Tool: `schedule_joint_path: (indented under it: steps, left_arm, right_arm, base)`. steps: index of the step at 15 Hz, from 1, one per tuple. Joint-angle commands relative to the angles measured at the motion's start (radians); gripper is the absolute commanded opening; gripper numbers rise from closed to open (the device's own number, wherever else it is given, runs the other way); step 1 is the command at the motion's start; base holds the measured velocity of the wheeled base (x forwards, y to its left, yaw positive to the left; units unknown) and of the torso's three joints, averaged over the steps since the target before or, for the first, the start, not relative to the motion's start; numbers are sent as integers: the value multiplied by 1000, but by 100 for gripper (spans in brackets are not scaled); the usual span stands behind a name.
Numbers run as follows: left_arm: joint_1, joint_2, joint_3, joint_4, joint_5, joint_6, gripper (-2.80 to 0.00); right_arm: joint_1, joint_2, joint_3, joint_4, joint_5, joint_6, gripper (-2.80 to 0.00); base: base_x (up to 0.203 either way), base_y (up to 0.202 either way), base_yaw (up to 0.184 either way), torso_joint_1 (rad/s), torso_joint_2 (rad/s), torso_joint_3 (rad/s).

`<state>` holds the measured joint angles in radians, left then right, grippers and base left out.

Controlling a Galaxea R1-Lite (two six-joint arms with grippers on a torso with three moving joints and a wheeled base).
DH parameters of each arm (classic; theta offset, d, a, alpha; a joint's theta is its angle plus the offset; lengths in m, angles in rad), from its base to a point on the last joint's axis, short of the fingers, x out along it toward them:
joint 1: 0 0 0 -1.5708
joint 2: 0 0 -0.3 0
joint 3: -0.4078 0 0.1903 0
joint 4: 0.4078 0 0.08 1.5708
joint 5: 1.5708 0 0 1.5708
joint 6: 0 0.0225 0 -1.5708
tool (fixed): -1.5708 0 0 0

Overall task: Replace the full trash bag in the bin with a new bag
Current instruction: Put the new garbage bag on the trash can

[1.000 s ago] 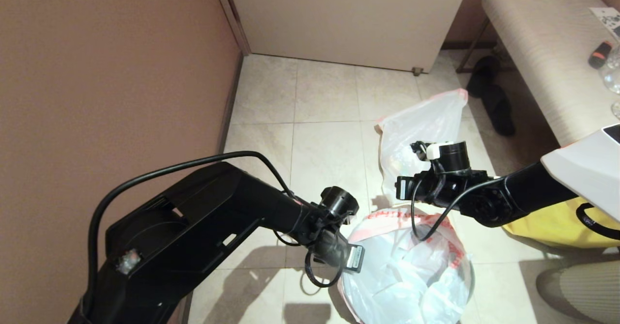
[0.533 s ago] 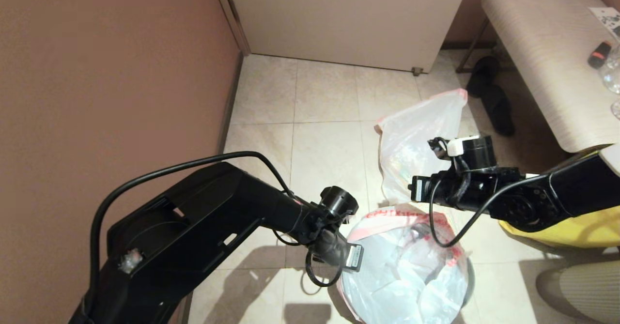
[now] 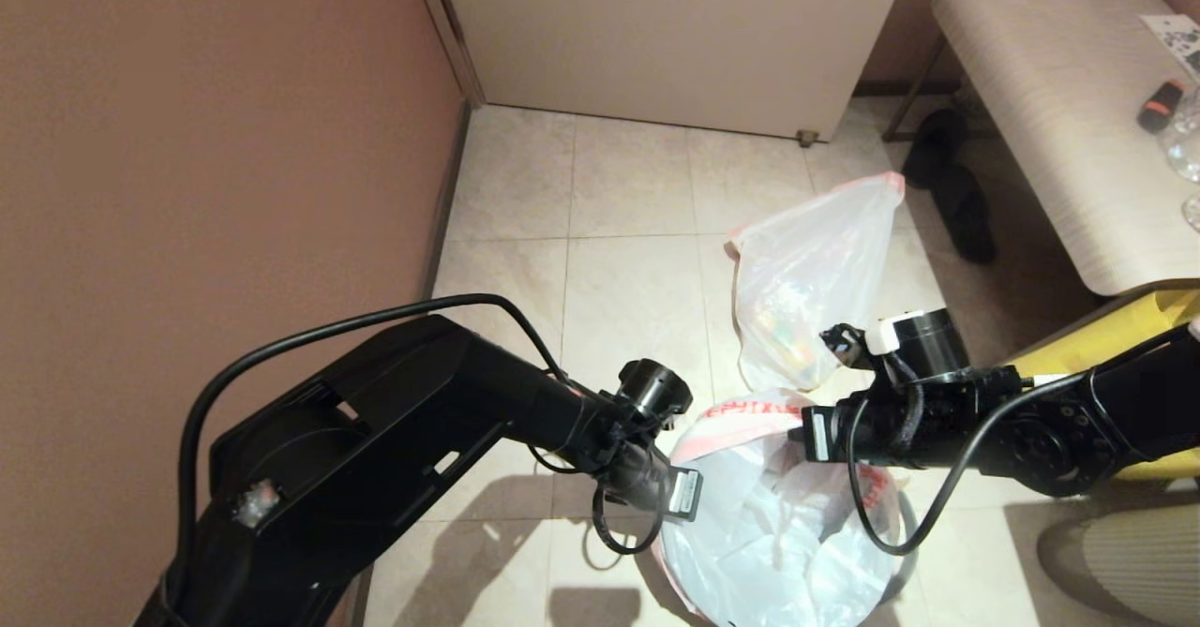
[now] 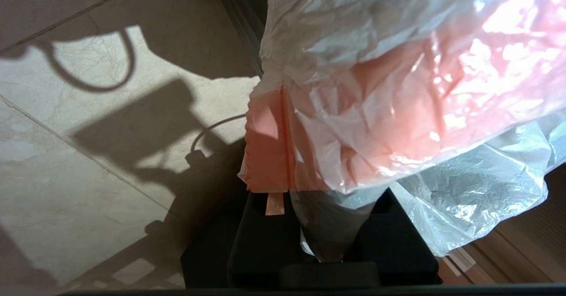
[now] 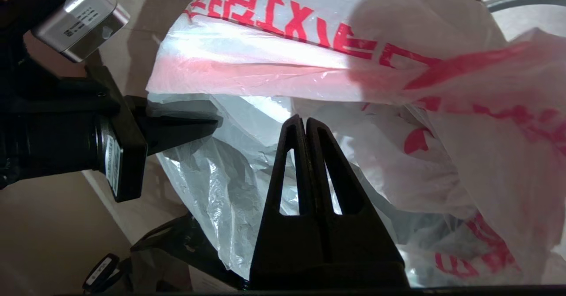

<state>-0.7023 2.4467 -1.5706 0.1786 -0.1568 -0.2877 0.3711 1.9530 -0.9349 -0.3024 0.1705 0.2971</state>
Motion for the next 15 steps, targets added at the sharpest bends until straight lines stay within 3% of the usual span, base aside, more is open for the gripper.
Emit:
schedule_joint_path:
  steps: [1, 3, 6, 15]
  left_arm:
    - [1, -2, 0, 1, -1, -4, -280]
    - [12, -6, -2, 1, -12, -5, -280]
    - [15, -12, 0, 1, -23, -5, -280]
    - [17, -17, 0, 1, -24, -8, -280]
  right_arm:
    - [-18, 30, -10, -5, 29, -15, -280]
    - [-57, 70, -38, -24, 76, -80, -280]
    - [-52, 67, -36, -23, 83, -101, -280]
    - [-54, 130, -173, -89, 75, -98, -280]
  base:
    - [0, 0, 0, 0, 0, 0]
    - [0, 0, 0, 0, 0, 0]
    - [0, 0, 0, 0, 0, 0]
    - [0, 0, 0, 0, 0, 0]
